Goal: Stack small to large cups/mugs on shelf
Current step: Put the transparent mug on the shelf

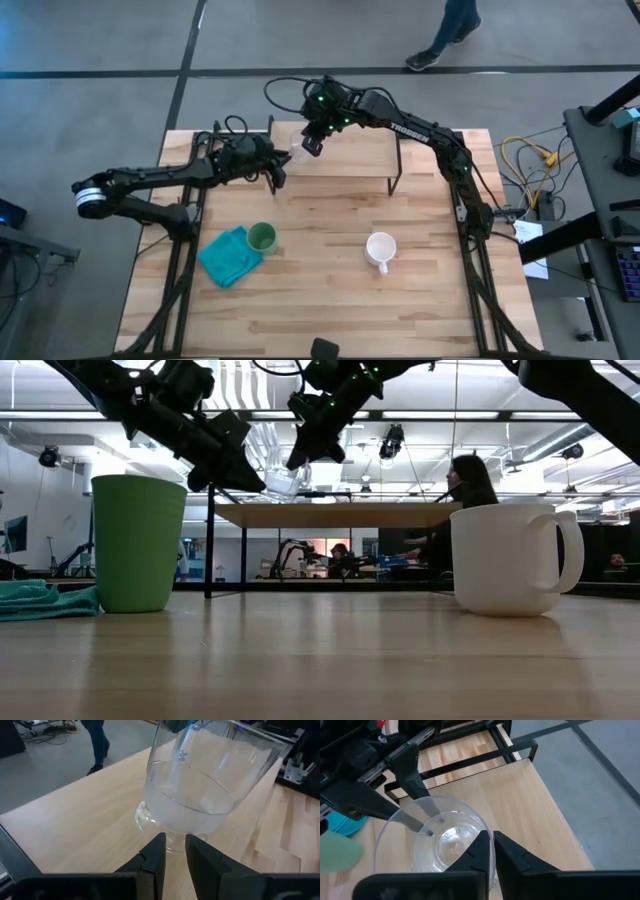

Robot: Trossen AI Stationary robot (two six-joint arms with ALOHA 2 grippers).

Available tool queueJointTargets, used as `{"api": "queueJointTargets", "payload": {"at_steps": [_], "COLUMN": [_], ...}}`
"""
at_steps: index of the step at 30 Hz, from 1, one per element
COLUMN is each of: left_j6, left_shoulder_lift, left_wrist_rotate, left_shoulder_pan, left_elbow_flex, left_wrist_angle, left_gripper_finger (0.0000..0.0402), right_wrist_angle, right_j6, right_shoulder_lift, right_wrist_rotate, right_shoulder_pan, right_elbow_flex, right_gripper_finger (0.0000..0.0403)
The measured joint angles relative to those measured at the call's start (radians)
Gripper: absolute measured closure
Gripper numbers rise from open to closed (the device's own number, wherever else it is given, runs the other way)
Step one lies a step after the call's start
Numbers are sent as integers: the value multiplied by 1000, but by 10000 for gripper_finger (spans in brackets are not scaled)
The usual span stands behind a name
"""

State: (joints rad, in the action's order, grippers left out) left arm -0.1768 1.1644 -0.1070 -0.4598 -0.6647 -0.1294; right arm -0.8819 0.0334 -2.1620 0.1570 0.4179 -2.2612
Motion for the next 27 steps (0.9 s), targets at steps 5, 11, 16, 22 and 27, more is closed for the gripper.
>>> {"api": "queueJointTargets", "payload": {"at_steps": [5,11,16,22,27], "left_j6": [0,-1,-1,-1,-19], "left_shoulder_lift": [0,0,0,-2,-3], "left_wrist_rotate": [1,1,0,1,3], "left_shoulder_pan": [0,0,0,6,9], "left_elbow_flex": [-1,-1,3,14,11], "left_wrist_angle": [2,6,1,-1,7], "left_gripper_finger": [338,338,338,338,338], "right_wrist_angle": [3,2,3,4,3], "right_j6": [-1,-2,-2,-18,-14], "right_shoulder_lift": [-1,-2,-3,-3,-3], "right_wrist_rotate": [4,5,5,3,2], "right_shoulder_pan": [-1,-2,-2,-2,-2], "right_elbow_flex": [0,0,0,0,0], "right_gripper_finger": [359,326,314,322,333]}}
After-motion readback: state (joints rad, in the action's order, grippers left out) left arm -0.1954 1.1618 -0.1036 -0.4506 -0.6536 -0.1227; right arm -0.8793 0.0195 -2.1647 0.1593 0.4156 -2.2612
